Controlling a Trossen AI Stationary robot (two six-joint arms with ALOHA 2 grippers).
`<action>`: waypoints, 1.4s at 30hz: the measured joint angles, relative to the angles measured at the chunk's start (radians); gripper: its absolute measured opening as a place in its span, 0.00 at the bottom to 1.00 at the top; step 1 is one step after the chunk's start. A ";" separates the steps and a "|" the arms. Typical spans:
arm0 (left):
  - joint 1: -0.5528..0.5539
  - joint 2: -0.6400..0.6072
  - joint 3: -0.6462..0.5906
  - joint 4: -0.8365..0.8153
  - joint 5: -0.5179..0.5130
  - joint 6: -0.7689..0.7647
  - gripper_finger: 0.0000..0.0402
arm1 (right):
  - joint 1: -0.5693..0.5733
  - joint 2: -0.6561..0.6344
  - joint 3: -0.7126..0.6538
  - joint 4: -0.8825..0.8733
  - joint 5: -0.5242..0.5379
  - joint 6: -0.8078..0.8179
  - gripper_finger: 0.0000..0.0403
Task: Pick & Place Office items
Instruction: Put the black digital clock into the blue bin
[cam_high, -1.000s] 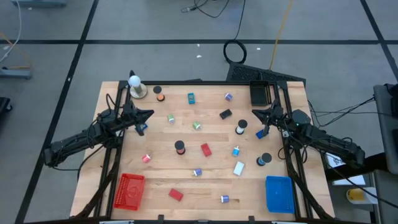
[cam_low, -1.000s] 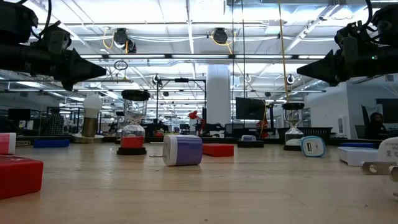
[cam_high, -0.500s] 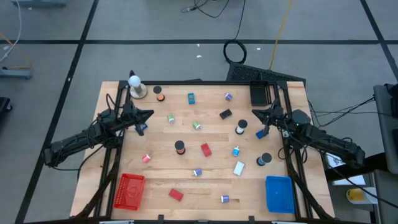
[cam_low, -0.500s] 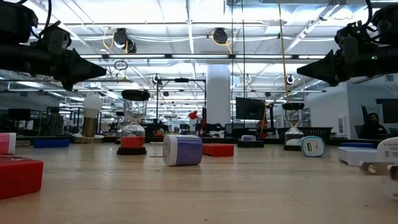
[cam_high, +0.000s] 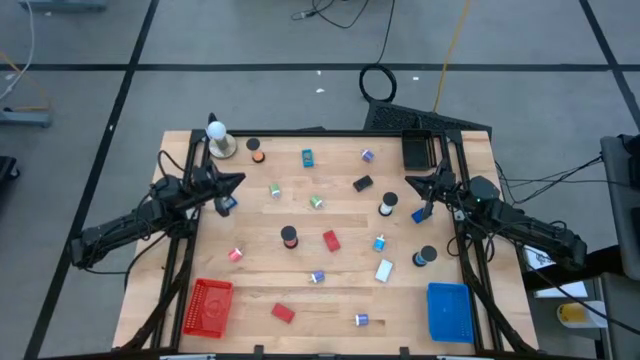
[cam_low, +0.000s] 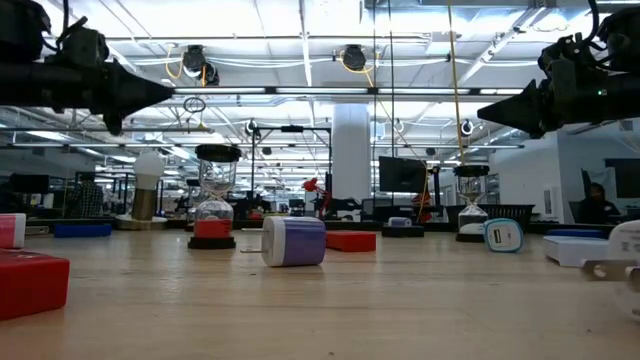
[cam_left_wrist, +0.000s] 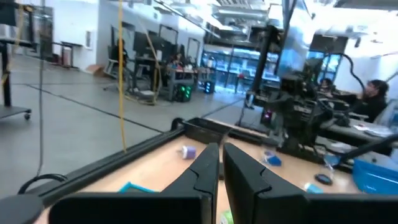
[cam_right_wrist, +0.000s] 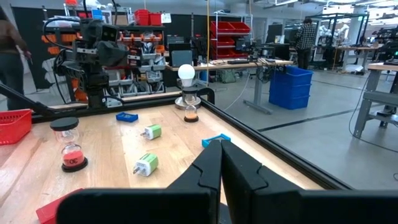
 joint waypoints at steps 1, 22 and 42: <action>0.000 0.000 0.000 0.003 -0.003 0.007 0.06 | 0.000 0.000 0.000 0.000 0.000 0.000 0.01; 0.000 0.307 0.000 0.129 0.075 0.014 0.06 | 0.000 0.000 0.000 0.000 0.000 0.000 0.01; -0.013 0.642 0.000 0.418 0.199 0.209 0.06 | 0.007 0.049 0.005 0.378 -0.082 0.238 0.01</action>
